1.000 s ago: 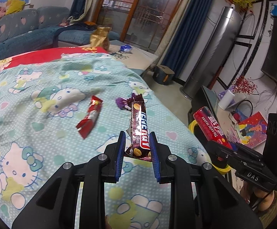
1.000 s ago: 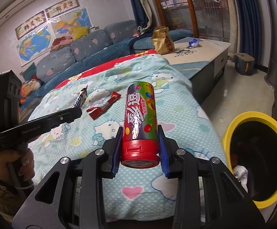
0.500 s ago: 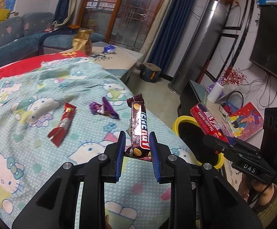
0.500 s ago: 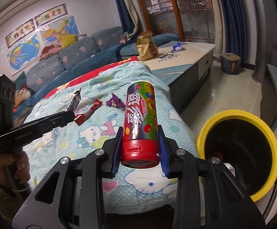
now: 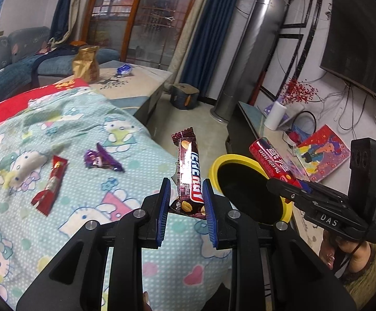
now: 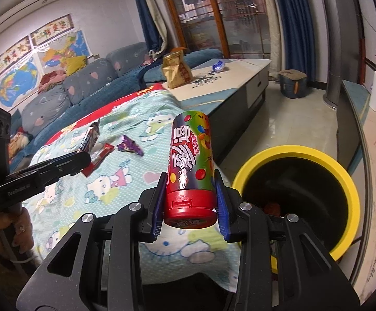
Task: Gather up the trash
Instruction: 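Carry the chocolate bar and red candy tube over the yellow bin, then open both tools to drop the chocolate bar and candy tube into the bin, then move both open tools back over the red and purple wrappers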
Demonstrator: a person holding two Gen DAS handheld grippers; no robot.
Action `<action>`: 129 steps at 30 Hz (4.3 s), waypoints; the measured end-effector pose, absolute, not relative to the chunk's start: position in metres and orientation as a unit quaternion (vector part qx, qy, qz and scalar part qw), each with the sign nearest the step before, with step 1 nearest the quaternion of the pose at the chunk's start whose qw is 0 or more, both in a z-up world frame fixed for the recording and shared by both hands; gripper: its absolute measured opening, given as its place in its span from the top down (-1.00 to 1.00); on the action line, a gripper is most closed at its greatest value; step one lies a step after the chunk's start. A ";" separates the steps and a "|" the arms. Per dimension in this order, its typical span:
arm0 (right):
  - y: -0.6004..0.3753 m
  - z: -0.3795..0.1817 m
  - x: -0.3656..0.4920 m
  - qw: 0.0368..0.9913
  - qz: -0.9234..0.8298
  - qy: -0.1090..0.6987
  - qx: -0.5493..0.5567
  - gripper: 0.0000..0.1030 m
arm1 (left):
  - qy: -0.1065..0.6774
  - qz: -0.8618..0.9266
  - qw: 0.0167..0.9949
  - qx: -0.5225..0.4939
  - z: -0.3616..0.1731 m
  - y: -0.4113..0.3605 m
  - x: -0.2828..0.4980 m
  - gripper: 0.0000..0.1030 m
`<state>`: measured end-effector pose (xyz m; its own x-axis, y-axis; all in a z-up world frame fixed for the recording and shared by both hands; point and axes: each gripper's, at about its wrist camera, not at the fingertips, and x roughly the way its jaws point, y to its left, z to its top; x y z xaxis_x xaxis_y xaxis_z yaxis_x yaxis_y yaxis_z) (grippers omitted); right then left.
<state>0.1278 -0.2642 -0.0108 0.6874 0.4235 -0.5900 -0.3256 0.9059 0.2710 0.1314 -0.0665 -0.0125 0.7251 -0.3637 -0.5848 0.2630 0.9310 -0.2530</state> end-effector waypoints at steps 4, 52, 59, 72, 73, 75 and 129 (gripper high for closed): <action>-0.277 -0.010 0.128 0.919 0.190 0.337 0.077 0.47 | 0.329 -0.184 0.924 -0.066 -0.011 -0.081 0.135 0.53; -0.388 -0.047 0.147 0.918 0.043 0.367 0.141 0.47 | 0.353 -0.317 0.880 0.031 -0.053 -0.218 0.158 0.52; -0.396 -0.053 0.149 0.915 0.035 0.371 0.153 0.47 | 0.365 -0.321 0.873 0.032 -0.063 -0.231 0.173 0.52; -0.408 -0.052 0.146 0.915 0.010 0.363 0.173 0.18 | 0.353 -0.289 0.890 0.006 -0.065 -0.231 0.205 -0.75; -0.409 -0.051 0.146 0.916 0.009 0.362 0.175 0.17 | 0.352 -0.282 0.893 0.004 -0.065 -0.226 0.204 -0.82; -0.410 -0.050 0.145 0.916 0.007 0.359 0.177 -0.01 | 0.349 -0.273 0.897 0.000 -0.063 -0.218 0.201 -0.82; -0.145 -0.036 0.216 0.871 0.297 0.391 0.019 0.00 | 0.345 0.035 0.930 -0.123 -0.070 0.066 0.161 -0.80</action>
<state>0.2161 -0.1454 -0.0362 0.5182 0.5329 -0.6690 -0.5028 0.8225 0.2657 0.1613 0.0656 -0.0700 0.7589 -0.0209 -0.6508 -0.1493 0.9673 -0.2052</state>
